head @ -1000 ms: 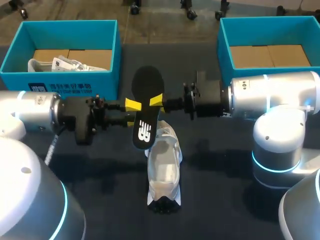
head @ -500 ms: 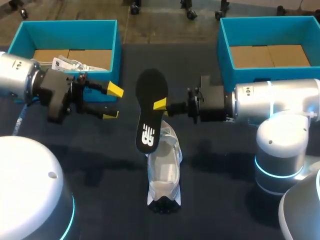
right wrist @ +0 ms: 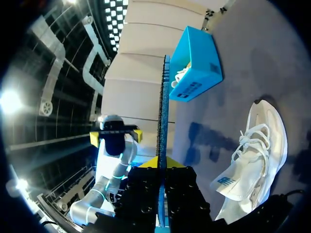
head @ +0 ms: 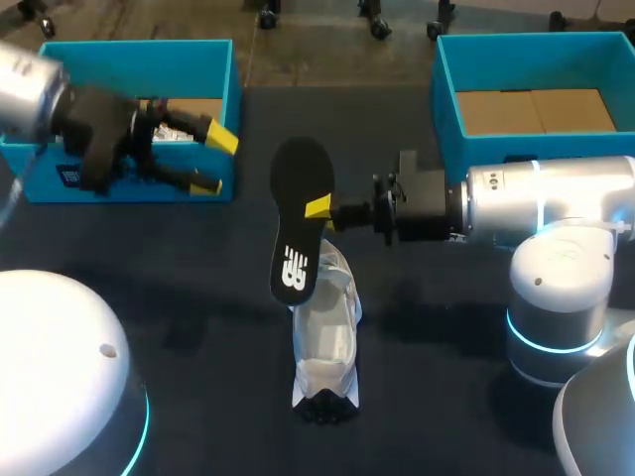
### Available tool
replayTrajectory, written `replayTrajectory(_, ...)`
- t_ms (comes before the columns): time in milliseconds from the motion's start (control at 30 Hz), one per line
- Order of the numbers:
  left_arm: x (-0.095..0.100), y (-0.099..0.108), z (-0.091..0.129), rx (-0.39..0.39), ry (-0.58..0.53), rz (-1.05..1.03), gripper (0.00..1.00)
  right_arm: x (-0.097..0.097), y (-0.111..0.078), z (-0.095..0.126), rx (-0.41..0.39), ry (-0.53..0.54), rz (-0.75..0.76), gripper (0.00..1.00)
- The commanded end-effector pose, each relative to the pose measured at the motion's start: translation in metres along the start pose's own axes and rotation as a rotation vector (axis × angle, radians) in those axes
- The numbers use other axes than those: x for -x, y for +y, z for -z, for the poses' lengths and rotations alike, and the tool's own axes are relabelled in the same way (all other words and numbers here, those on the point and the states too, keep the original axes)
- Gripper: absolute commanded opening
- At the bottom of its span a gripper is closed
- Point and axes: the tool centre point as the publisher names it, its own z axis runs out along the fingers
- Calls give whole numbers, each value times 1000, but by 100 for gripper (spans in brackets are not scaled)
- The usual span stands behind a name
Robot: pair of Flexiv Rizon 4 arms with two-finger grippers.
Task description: Take the shoe out of the shoebox, open the shoe tongue, remove and reinsert the insole, then place the shoe into the shoebox
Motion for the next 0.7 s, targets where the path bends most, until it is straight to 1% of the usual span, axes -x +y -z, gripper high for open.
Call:
replayTrajectory(33, 13, 13, 3, -97, 223, 31, 100, 0, -1, -3, 3, -2, 1, 0)
replayTrajectory(367, 13, 13, 3, -97, 223, 31, 100, 0, -1, -3, 3, -2, 1, 0)
replayTrajectory(400, 16, 16, 2, -88, 243, 28, 100, 0, -1, -3, 3, -2, 1, 0)
replayTrajectory(467, 24, 22, 1, -112, 270, 57, 100, 0, -1, -3, 3, -2, 1, 0)
replayTrajectory(533, 30, 26, 0, -92, 303, 56, 100, 0, -1, -3, 3, -2, 1, 0)
replayTrajectory(567, 35, 30, -1, -100, 334, 77, 100, 0, -1, -3, 3, -2, 1, 0)
replayTrajectory(600, 39, 31, -1, -94, 343, 70, 100, 0, -1, -3, 3, -2, 1, 0)
replayTrajectory(667, 45, 33, -3, -89, 398, 67, 100, 0, -1, -3, 3, -2, 1, 0)
replayTrajectory(700, 49, 36, -5, -89, 404, 72, 100, 0, -1, -3, 3, -2, 1, 0)
